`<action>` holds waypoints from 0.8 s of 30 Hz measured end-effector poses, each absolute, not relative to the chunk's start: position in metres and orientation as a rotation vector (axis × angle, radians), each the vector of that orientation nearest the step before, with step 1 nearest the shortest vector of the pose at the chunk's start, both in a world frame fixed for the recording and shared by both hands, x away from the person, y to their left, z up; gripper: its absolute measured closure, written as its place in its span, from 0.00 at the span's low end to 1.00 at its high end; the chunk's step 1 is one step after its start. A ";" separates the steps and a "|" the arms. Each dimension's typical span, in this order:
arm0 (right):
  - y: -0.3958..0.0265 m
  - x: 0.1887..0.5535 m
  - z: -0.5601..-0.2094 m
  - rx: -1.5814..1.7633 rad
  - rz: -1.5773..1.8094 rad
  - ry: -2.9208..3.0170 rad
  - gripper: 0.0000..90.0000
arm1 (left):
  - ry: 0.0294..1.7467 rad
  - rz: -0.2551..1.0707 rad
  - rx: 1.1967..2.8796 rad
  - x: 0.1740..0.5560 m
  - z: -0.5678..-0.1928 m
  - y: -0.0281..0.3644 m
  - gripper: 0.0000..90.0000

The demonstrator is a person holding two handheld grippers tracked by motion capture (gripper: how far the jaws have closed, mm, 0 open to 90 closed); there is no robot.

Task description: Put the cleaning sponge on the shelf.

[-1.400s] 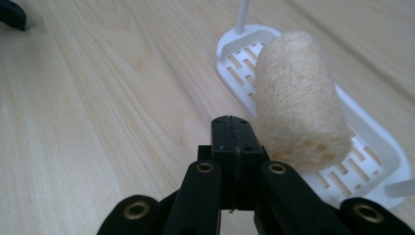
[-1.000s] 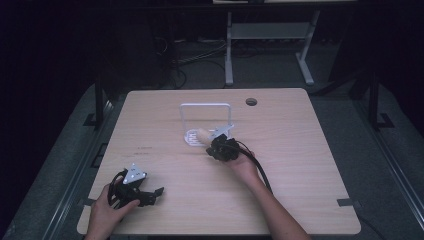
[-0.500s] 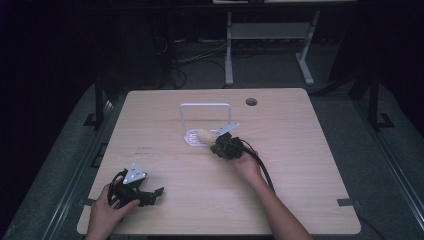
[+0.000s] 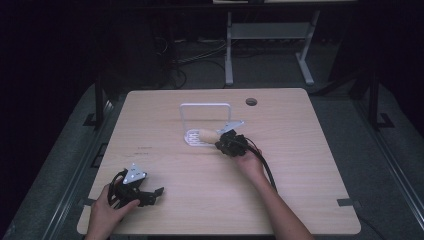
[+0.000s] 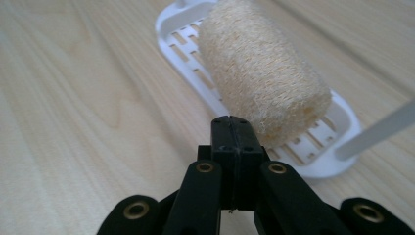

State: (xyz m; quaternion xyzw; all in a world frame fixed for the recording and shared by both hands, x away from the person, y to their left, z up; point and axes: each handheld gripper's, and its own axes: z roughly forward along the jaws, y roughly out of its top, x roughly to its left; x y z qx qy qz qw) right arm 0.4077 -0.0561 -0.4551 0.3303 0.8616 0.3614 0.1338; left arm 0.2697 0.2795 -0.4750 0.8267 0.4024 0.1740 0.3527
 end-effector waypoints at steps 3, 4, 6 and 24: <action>-0.060 0.409 -0.455 0.976 1.046 2.478 1.00 | 1.041 0.450 2.139 0.270 -0.475 0.279 0.14; -0.061 0.410 -0.455 0.983 1.044 2.469 1.00 | 1.041 0.450 2.138 0.270 -0.475 0.279 0.14; -0.063 0.411 -0.455 0.996 1.046 2.457 1.00 | 1.041 0.450 2.139 0.270 -0.475 0.279 0.14; -0.072 0.416 -0.455 1.048 1.048 2.409 1.00 | 1.041 0.450 2.139 0.270 -0.475 0.279 0.14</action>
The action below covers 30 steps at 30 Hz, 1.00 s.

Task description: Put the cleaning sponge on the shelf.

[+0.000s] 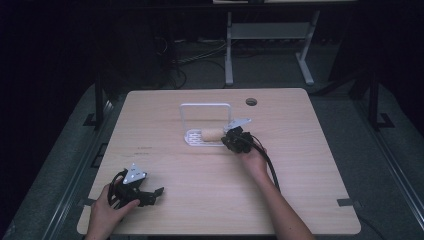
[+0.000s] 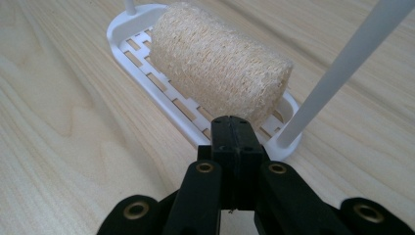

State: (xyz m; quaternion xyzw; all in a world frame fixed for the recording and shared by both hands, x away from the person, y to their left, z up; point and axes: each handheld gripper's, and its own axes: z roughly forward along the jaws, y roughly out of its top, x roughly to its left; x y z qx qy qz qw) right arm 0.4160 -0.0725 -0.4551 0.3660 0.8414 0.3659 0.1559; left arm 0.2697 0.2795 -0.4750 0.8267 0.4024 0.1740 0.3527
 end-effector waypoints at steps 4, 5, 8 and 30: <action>-0.073 0.414 -0.454 1.042 1.052 2.424 1.00 | 1.041 0.450 2.139 0.270 -0.475 0.279 0.14; -0.073 0.413 -0.454 1.041 1.051 2.427 1.00 | 1.041 0.450 2.139 0.270 -0.475 0.279 0.14; -0.074 0.411 -0.453 1.034 1.048 2.437 1.00 | 1.041 0.450 2.139 0.270 -0.475 0.279 0.14; -0.105 0.386 -0.440 1.028 1.057 2.454 0.77 | 1.041 0.450 2.137 0.270 -0.475 0.279 0.14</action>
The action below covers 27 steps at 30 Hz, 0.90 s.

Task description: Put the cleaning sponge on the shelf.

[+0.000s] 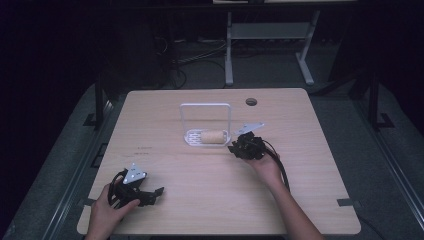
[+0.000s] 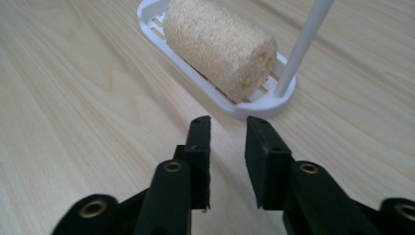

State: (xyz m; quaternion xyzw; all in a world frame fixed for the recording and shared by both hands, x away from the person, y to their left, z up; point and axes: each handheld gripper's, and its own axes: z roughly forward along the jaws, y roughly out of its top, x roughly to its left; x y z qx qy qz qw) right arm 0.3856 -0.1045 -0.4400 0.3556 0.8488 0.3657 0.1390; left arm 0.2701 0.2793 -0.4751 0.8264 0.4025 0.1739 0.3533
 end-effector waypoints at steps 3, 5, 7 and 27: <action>-0.109 0.383 -0.439 1.036 1.063 2.445 0.70 | 1.041 0.450 2.137 0.270 -0.475 0.279 0.14; -0.112 0.381 -0.438 1.045 1.060 2.442 0.63 | 1.042 0.449 2.136 0.270 -0.475 0.279 0.14; -0.116 0.379 -0.437 1.053 1.061 2.432 0.56 | 1.042 0.449 2.136 0.270 -0.475 0.279 0.14; -0.146 0.351 -0.436 1.090 1.068 2.409 0.39 | 1.040 0.451 2.136 0.270 -0.475 0.279 0.14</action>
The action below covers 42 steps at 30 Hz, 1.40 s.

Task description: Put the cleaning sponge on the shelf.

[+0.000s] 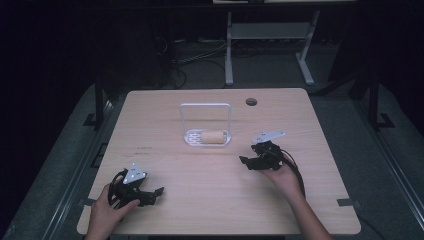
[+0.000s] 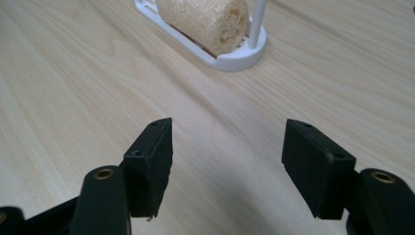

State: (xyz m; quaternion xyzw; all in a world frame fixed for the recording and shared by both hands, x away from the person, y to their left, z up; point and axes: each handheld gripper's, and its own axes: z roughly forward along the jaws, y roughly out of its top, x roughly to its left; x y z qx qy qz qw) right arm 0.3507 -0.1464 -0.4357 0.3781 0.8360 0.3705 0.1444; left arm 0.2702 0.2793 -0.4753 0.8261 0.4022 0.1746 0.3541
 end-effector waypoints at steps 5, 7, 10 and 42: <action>-0.151 0.343 -0.437 1.089 1.068 2.411 0.38 | 1.040 0.451 2.136 0.270 -0.475 0.279 0.14; -0.153 0.339 -0.436 1.096 1.072 2.408 0.38 | 1.040 0.451 2.136 0.270 -0.475 0.279 0.14; -0.156 0.335 -0.436 1.093 1.066 2.406 0.37 | 1.040 0.452 2.136 0.270 -0.475 0.279 0.14; -0.199 0.284 -0.460 1.195 1.068 2.357 0.15 | 1.039 0.451 2.136 0.270 -0.475 0.279 0.14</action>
